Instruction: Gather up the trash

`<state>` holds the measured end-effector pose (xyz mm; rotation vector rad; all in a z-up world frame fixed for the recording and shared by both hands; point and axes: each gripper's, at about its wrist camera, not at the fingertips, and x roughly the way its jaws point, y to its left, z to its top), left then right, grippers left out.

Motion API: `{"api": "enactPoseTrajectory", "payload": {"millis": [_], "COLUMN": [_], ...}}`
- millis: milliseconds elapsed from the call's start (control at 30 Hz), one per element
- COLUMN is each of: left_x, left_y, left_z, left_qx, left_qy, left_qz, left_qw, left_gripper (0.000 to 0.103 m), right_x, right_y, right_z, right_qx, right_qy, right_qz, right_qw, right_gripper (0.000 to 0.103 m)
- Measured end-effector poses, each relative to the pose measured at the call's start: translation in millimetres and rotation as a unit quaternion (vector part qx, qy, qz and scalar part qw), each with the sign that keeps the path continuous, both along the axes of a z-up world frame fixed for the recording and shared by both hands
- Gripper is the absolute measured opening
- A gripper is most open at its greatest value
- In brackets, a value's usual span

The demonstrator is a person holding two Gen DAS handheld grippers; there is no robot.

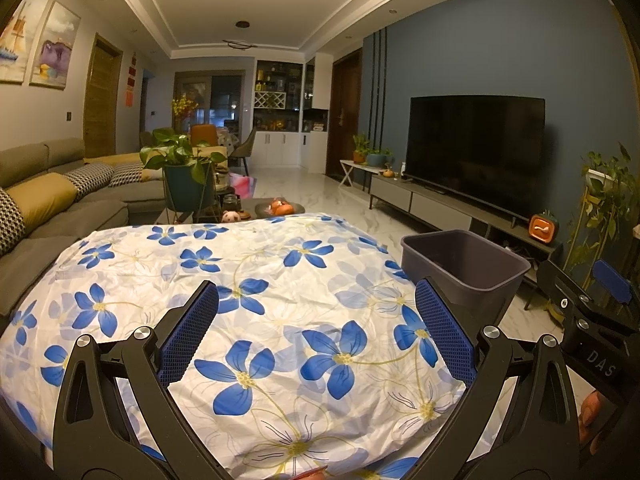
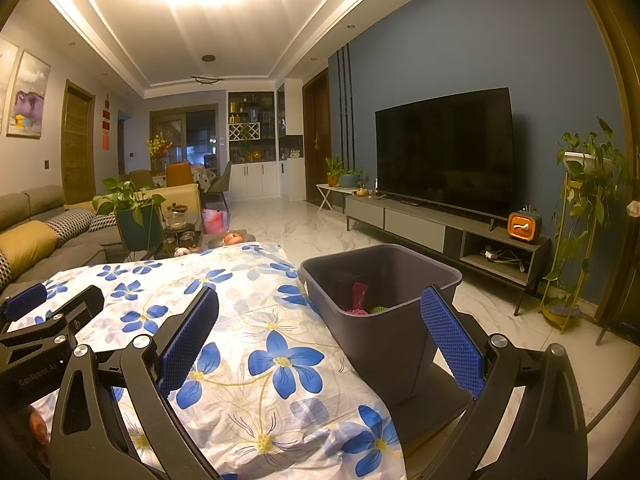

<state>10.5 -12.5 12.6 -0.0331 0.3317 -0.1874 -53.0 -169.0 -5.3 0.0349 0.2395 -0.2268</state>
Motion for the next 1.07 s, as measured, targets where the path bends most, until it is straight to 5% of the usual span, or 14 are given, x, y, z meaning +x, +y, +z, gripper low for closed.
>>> {"api": "enactPoseTrajectory", "payload": {"millis": [467, 600, 1067], "left_x": [-3.1, -5.6, -5.8], "left_y": [1.0, -3.4, 0.6], "left_z": [1.5, -0.4, -3.6], "left_qx": [0.008, 0.023, 0.016], "left_qy": [-0.008, -0.017, -0.011], "left_qz": [0.007, 0.012, 0.030], "left_qw": [0.9999, 0.9995, 0.9994], "left_gripper": [0.097, 0.086, 0.092], "right_x": [-0.4, 0.2, 0.2], "right_y": [-0.8, 1.0, 10.8], "right_z": [-1.0, -1.9, -2.6], "right_qx": [0.001, 0.003, 0.005], "right_qy": [0.000, 0.002, 0.003], "right_qz": [0.001, 0.002, 0.004], "right_qw": [1.000, 1.000, 1.000], "right_gripper": [0.097, 0.097, 0.097]}}
